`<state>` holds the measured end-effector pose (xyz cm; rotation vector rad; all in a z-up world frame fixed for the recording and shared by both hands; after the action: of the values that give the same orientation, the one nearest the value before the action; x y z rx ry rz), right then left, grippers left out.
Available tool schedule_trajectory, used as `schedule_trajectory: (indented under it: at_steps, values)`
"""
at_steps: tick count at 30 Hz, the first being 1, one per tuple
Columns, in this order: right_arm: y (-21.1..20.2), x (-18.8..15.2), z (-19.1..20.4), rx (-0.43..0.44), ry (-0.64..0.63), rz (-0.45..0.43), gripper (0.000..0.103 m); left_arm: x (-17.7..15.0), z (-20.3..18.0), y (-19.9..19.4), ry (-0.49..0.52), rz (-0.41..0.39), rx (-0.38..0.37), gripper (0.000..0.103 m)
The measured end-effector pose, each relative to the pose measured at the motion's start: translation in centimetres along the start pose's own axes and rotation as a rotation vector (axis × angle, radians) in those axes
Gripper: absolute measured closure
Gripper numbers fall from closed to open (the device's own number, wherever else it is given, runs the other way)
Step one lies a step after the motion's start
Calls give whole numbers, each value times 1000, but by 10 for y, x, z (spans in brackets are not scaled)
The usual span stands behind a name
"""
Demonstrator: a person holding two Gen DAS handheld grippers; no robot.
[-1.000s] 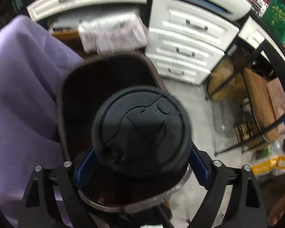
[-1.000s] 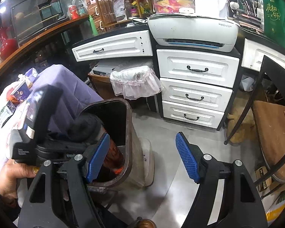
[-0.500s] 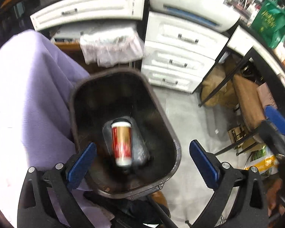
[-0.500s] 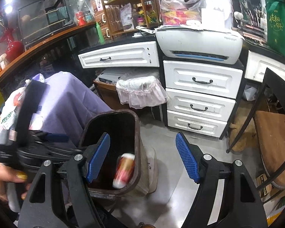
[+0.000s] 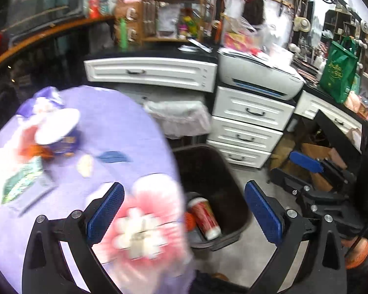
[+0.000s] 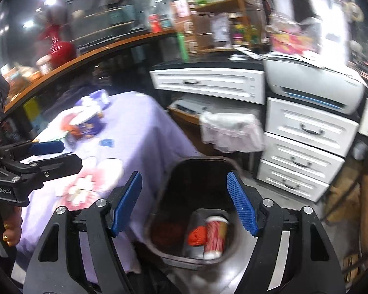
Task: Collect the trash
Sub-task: 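Grasp the white cup with the right tool while the left tool grasps the juice bottle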
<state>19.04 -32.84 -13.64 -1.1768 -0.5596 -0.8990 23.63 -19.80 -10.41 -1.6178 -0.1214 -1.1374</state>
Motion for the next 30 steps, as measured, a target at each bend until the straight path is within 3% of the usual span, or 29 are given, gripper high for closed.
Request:
schedule_trajectory:
  at_steps: [11,17,26,30]
  values:
    - [31,3,101,128,-159,50,31,-42,100,-43,-117,1,161,6]
    - [54,20,142,193,-157,71,31,-60,169,-68,-217,-10,251,6]
    - [120,48,215,198,-235,133,32,-84,269,-91,-294,8,401,6]
    - [156,59,236,167,-292,168,41,-89,314,-85,-338,65,429,6]
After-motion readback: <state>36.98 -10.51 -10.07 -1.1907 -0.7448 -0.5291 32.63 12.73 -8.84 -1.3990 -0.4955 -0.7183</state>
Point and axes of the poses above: each gripper's, at about its wrist camera, not at the fingertips, and y roughly the way its jaws point, z to its left, x to its top, the point moved 7 cm from there along y, roughly the way its jaws point, and after that the axes turned 7 degrees about y, right-handed, at the moved point
